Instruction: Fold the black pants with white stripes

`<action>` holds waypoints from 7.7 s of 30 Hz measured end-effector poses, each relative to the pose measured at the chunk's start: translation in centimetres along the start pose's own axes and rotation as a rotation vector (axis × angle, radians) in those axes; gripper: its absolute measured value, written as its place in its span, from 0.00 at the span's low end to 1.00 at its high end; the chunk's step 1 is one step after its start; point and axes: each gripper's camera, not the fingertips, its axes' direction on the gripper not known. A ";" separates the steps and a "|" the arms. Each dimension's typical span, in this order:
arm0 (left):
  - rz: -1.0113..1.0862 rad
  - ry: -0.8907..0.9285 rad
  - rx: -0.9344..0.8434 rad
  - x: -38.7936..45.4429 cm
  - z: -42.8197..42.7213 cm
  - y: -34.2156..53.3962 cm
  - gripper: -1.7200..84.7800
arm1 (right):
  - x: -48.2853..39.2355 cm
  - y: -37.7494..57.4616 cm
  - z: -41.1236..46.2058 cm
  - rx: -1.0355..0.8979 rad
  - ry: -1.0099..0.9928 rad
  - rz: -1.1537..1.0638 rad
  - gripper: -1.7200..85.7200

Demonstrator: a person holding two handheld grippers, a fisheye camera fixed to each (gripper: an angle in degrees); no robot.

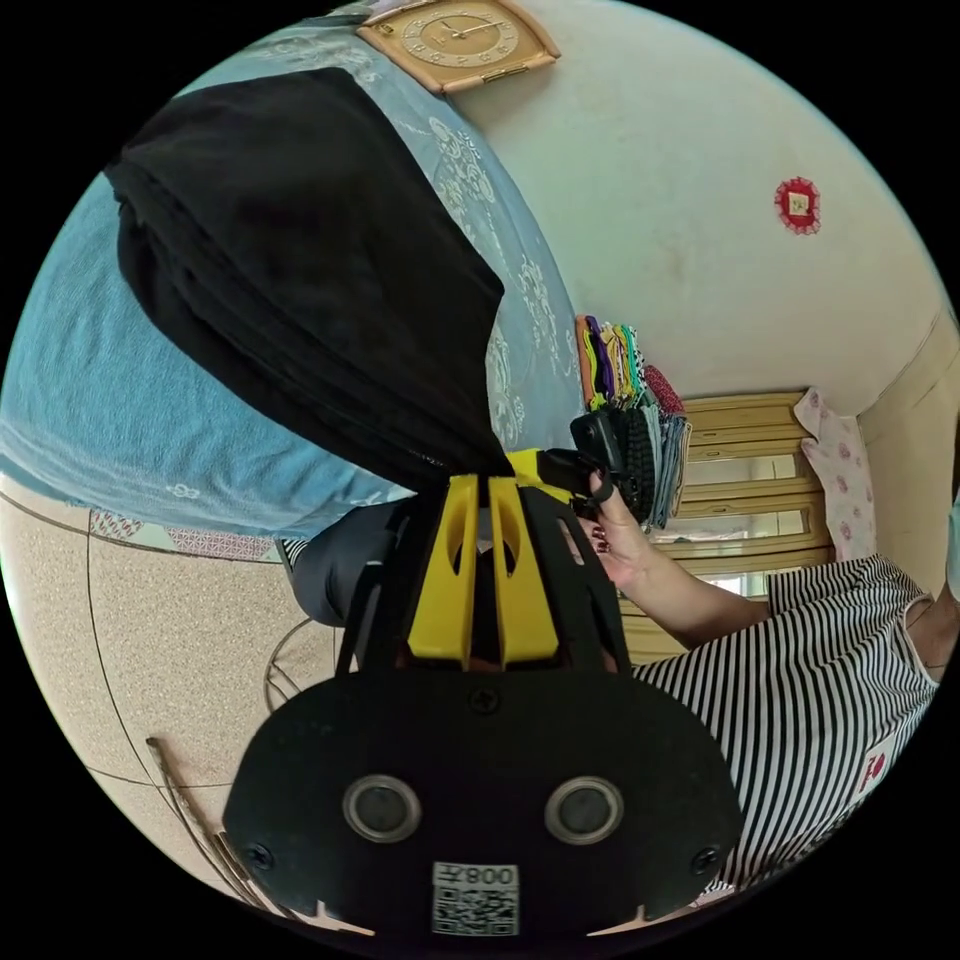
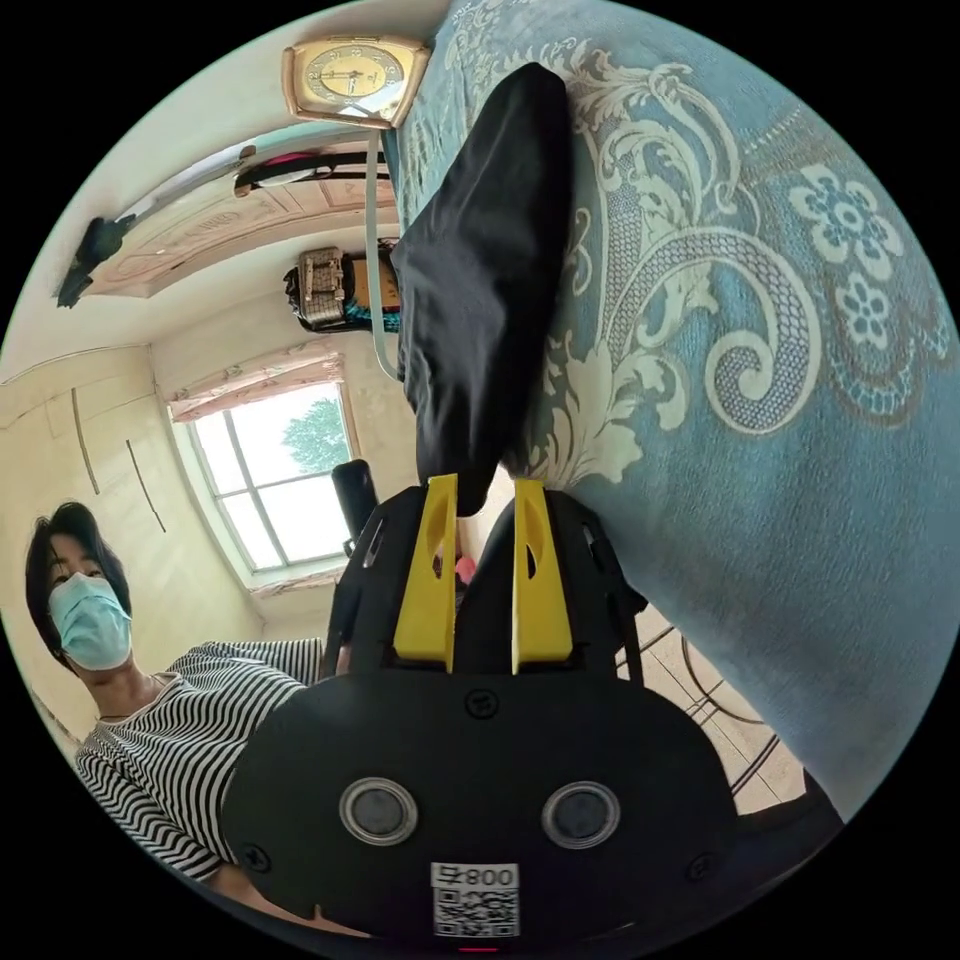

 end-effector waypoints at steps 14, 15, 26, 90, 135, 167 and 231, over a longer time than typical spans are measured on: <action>-0.013 0.042 0.068 0.5 -0.8 -0.8 0.04 | -2.1 2.7 -3.7 0.078 -0.216 0.081 0.15; -0.015 0.046 0.068 0.5 -0.7 -0.9 0.04 | -2.3 2.7 -3.8 0.080 -0.220 0.081 0.15; 0.006 0.042 0.077 1.0 -1.3 -0.9 0.05 | -7.1 1.7 -1.6 0.066 -0.271 0.103 0.10; -0.132 0.374 0.334 20.9 11.3 11.3 0.09 | -45.5 28.5 -30.4 0.341 -0.323 -0.244 0.06; 0.643 0.375 -0.699 77.0 77.3 -3.4 0.10 | -47.0 41.3 -96.6 1.281 -0.171 0.103 0.08; 0.893 -0.126 -0.393 80.9 81.1 0.5 0.02 | -64.0 -4.6 -108.7 0.880 0.905 -0.006 0.02; 0.489 -0.786 -0.056 41.0 29.5 4.8 0.24 | -55.1 -0.7 -24.5 0.589 1.026 -0.516 0.22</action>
